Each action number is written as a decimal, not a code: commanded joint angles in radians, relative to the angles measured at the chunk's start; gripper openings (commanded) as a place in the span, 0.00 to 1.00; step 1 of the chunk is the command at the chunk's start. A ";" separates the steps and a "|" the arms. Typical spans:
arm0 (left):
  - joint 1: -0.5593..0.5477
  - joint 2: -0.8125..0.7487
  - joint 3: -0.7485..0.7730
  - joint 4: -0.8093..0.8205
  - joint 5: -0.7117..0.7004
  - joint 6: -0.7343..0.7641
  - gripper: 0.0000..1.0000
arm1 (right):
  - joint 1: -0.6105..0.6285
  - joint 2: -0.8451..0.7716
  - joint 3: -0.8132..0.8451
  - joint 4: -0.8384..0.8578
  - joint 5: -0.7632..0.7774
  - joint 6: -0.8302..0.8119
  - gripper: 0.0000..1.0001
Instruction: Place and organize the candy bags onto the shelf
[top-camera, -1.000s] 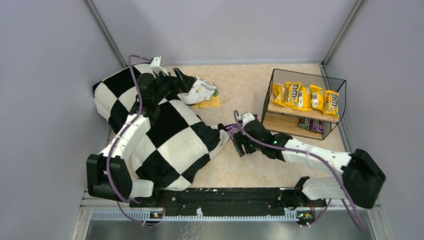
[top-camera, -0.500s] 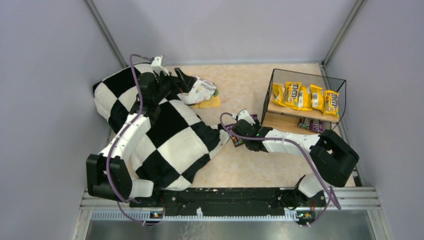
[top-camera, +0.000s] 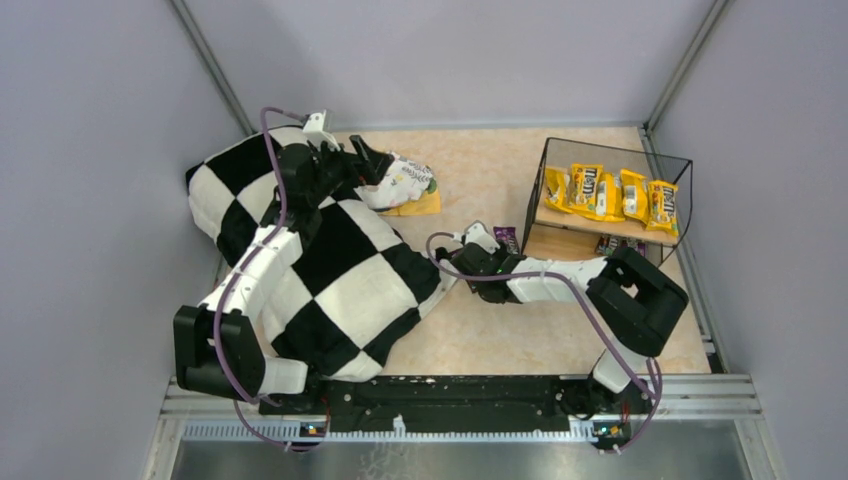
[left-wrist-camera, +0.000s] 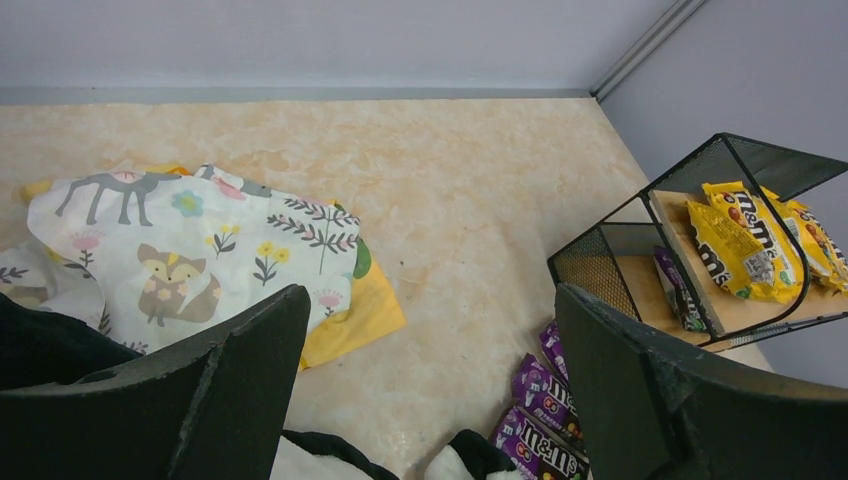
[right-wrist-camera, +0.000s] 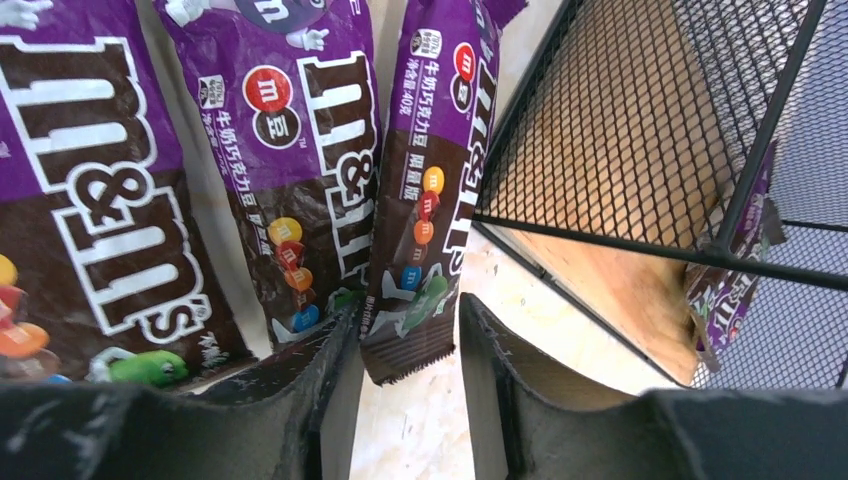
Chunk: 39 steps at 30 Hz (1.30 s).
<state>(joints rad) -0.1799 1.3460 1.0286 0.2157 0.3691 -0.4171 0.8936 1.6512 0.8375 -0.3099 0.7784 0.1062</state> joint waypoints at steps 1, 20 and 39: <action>0.002 0.009 0.039 0.026 -0.001 0.006 0.98 | 0.041 0.067 0.059 0.056 0.116 -0.029 0.36; 0.016 0.014 0.038 0.038 0.034 -0.023 0.98 | 0.073 0.012 0.087 -0.024 0.157 -0.015 0.00; 0.014 0.005 0.037 0.042 0.042 -0.039 0.99 | 0.089 -0.619 -0.049 -0.361 -0.193 0.372 0.00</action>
<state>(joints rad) -0.1673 1.3514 1.0290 0.2161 0.4034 -0.4507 0.9688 1.1259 0.7952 -0.5945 0.6502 0.3637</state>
